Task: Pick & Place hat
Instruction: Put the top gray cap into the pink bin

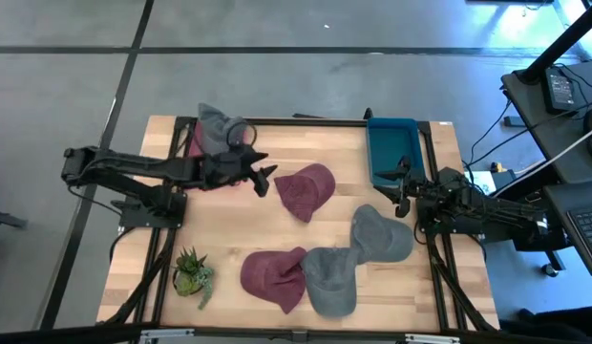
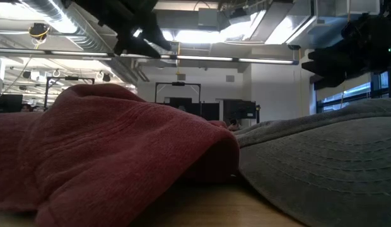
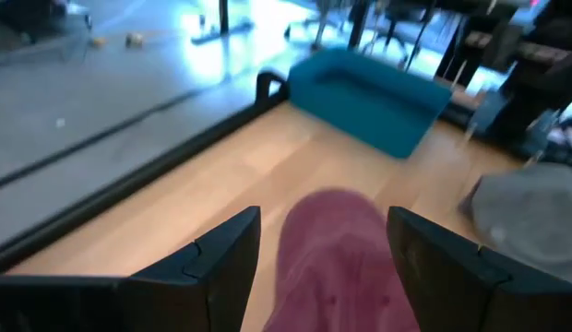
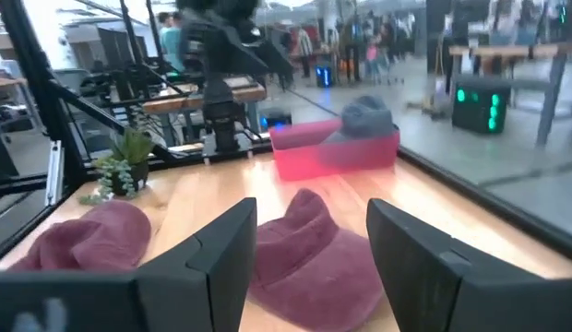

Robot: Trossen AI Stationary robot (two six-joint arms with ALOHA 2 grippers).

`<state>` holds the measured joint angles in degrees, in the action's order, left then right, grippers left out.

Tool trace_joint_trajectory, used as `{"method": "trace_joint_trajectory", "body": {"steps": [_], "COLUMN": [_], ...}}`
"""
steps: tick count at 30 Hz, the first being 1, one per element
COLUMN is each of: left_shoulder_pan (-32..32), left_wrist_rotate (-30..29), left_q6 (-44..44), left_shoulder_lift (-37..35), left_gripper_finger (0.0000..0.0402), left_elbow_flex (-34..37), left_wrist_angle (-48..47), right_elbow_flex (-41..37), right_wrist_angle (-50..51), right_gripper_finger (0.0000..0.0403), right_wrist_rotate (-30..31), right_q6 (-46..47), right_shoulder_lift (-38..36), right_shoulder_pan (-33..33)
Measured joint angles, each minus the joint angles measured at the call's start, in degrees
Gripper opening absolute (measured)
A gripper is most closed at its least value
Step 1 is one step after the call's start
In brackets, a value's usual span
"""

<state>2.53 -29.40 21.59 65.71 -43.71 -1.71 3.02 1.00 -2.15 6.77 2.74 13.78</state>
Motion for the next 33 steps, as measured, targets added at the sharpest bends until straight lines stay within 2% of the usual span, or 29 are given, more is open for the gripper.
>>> {"method": "trace_joint_trajectory", "body": {"steps": [2,8,17,20,25,28,33], "left_shoulder_pan": [-1.1,-3.0,-4.3,-4.1,-2.9,-2.9,-2.9], "left_wrist_rotate": [-1.0,-1.2,-1.1,-1.1,-1.0,-0.4,0.9], "left_q6": [-1.1,-1.2,-1.2,-1.3,-1.4,-1.4,-1.4], "left_shoulder_lift": [0.0,0.6,5.1,6.7,6.6,6.4,6.4], "left_gripper_finger": [0.0230,0.0229,0.0227,0.0228,0.0225,0.0224,0.0227], "left_elbow_flex": [1.1,1.2,1.2,1.2,1.2,1.2,1.2], "left_wrist_angle": [4.1,7.0,7.6,8.4,10.4,10.7,10.5], "right_elbow_flex": [2.2,11.9,32.2,36.3,37.2,37.0,37.0], "right_wrist_angle": [2.7,8.6,39.4,45.5,45.0,44.7,44.9], "right_gripper_finger": [0.0199,0.0175,0.0159,0.0158,0.0158,0.0158,0.0170], "right_wrist_rotate": [0.1,0.5,-1.0,-0.5,-3.7,-8.5,-9.0], "right_q6": [0.2,2.4,15.6,21.9,30.2,28.9,29.5], "right_shoulder_lift": [2.9,15.5,37.8,44.4,52.3,55.5,58.8], "right_shoulder_pan": [-0.3,-2.9,-10.8,-13.9,-17.2,-18.4,-18.5]}}
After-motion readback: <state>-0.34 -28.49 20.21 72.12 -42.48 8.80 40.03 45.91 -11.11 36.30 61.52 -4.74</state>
